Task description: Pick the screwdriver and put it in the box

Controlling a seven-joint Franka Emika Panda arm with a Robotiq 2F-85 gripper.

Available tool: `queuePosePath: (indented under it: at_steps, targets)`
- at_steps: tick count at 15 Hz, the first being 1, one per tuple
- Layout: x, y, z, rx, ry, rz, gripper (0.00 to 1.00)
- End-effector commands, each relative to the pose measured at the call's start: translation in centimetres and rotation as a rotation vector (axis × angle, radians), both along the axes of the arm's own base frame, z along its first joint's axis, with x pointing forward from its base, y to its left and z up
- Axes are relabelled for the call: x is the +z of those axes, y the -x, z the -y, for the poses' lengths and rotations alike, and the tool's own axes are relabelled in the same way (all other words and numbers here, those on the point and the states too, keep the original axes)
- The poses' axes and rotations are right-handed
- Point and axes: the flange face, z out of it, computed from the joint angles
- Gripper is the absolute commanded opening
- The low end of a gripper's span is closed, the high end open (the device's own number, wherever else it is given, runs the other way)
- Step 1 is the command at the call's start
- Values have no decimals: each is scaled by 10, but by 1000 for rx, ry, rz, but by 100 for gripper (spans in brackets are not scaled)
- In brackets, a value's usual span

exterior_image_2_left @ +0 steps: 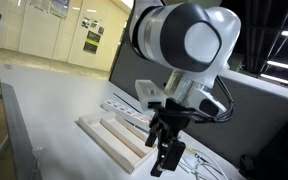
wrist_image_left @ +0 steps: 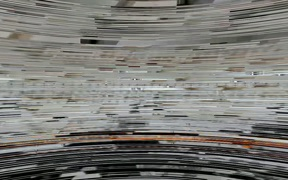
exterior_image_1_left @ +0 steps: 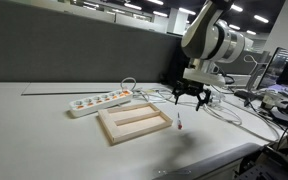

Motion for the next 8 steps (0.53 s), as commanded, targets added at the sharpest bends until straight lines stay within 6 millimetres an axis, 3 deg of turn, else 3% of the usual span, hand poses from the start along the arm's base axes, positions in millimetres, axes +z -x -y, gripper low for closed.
queuePosePath:
  at_steps: [1, 8]
  targets:
    - [-9, -10, 3, -31, -10, -15, 100]
    - [-29, -16, 25, -54, 25, -46, 100]
